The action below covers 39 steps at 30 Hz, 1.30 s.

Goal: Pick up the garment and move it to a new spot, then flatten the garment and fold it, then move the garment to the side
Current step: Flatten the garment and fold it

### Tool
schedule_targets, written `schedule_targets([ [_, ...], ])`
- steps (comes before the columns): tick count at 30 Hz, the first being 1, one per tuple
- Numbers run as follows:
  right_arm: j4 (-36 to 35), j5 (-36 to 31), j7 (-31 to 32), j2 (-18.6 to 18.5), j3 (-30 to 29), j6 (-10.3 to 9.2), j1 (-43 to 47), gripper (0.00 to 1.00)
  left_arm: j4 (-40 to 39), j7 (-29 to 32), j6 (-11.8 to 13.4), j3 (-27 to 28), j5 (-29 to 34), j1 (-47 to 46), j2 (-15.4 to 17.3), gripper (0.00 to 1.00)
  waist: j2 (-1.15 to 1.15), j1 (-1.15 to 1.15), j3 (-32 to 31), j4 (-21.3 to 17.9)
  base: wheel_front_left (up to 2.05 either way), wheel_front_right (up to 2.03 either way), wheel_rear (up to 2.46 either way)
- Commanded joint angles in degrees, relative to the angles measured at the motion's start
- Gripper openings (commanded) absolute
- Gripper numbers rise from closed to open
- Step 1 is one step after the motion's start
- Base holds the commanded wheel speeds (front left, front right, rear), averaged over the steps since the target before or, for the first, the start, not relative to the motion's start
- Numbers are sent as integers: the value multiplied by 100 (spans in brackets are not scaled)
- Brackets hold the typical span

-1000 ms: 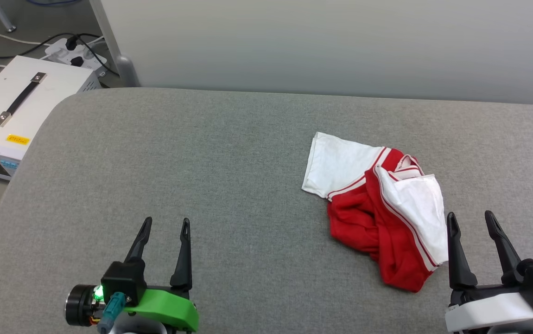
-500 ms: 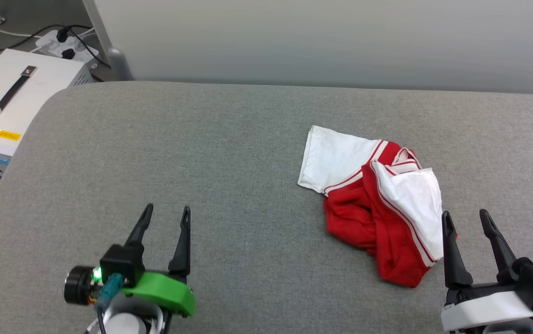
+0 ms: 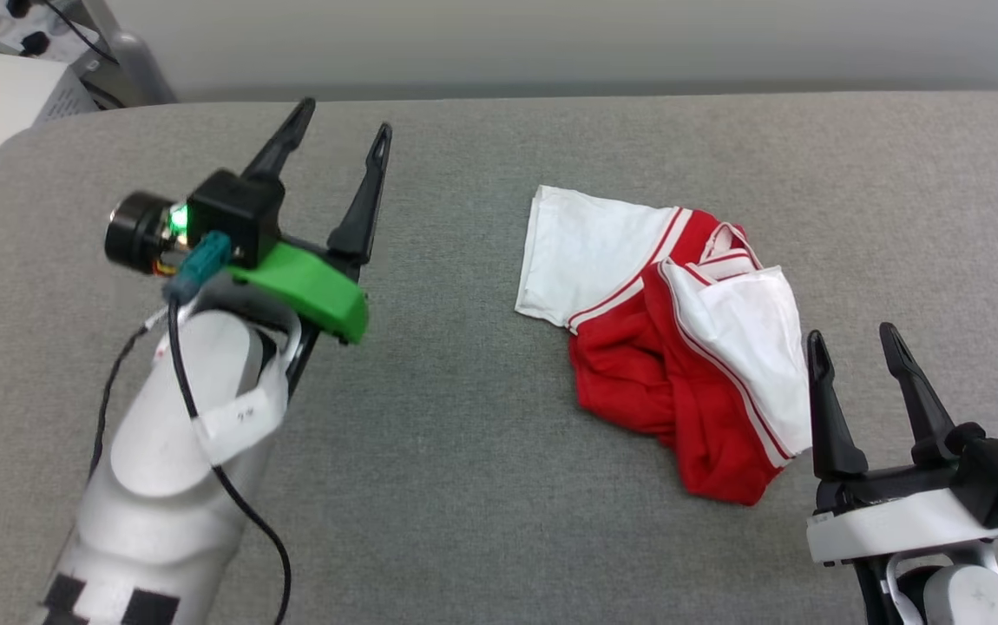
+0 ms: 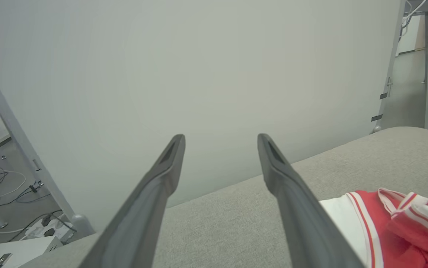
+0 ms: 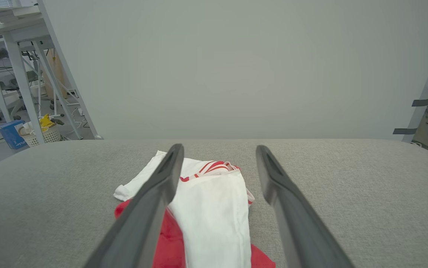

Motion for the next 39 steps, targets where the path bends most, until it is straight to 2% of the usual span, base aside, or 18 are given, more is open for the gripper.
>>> schedule_targets([
  [1,-4,40,-26,-8,25,-5,-139,100,123,65,-14,-199,-157,-356,122,100,0,0,279,-279,0,0,0],
  [5,-4,82,-26,-8,21,-5,-300,100,475,469,-15,-947,-726,-1206,335,100,0,0,463,-470,0,0,0],
  [8,-4,107,-26,-8,32,-5,-384,100,689,986,-15,-1611,-1231,-1795,426,100,0,0,575,-584,0,0,0],
  [20,-54,188,-26,-8,126,-5,-731,100,1026,4077,-16,-4469,-3218,-3483,819,100,0,0,1080,-971,0,0,0],
  [24,-62,200,-26,-8,127,-5,-817,100,921,4745,-16,-5258,-3676,-3801,968,100,0,0,1256,-1056,0,0,0],
  [29,-78,231,-26,-8,149,-5,-954,100,833,5272,-16,-5627,-3888,-3886,1157,100,0,0,1483,-1154,0,0,0],
  [39,-96,253,-26,-8,156,-5,-1111,100,490,6152,-16,-5685,-3592,-3207,1427,100,0,0,1761,-1213,0,0,0],
])
